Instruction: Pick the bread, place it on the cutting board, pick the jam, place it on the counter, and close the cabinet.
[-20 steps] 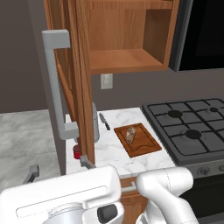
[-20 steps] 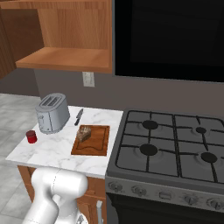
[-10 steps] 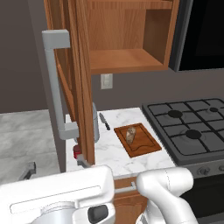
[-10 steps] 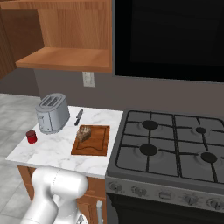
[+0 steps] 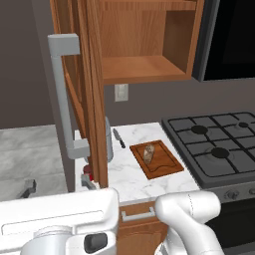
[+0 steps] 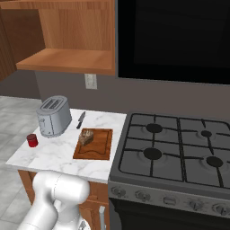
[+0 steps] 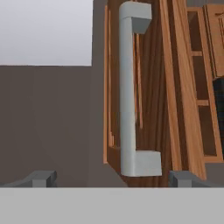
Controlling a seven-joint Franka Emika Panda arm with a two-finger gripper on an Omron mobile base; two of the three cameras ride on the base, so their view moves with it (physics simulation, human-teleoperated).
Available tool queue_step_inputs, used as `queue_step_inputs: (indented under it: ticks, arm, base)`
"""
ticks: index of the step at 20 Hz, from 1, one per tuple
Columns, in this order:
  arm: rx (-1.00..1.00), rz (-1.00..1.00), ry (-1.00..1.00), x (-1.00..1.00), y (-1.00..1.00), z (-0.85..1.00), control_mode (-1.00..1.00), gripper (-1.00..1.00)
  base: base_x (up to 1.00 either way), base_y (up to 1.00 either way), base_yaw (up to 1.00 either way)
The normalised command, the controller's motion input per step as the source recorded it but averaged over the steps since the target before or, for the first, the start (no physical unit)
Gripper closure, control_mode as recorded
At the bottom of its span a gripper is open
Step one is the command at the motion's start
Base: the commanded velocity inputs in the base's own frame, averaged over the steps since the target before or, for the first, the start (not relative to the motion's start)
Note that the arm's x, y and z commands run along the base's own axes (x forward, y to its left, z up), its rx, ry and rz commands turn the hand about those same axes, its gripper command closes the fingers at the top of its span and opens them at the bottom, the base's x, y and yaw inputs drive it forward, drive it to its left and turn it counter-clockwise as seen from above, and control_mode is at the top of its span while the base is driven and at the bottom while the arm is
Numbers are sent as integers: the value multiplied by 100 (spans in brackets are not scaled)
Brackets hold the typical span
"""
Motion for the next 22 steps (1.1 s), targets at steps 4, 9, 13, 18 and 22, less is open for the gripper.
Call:
queue_step_inputs:
  ticks: [4,9,13,18,22]
  arm:
    - [0,-4,0,16,0,0,-100,-100]
    - [0,-4,0,17,0,0,-100,-100]
    - [0,-4,0,14,0,0,-100,-100]
    - [0,-5,0,12,2,0,-100,-100]
    - [0,-5,0,14,3,0,-100,-100]
  base:
    - [0,0,0]
    - [0,0,0]
    - [0,0,0]
    - [0,0,0]
    - [0,0,0]
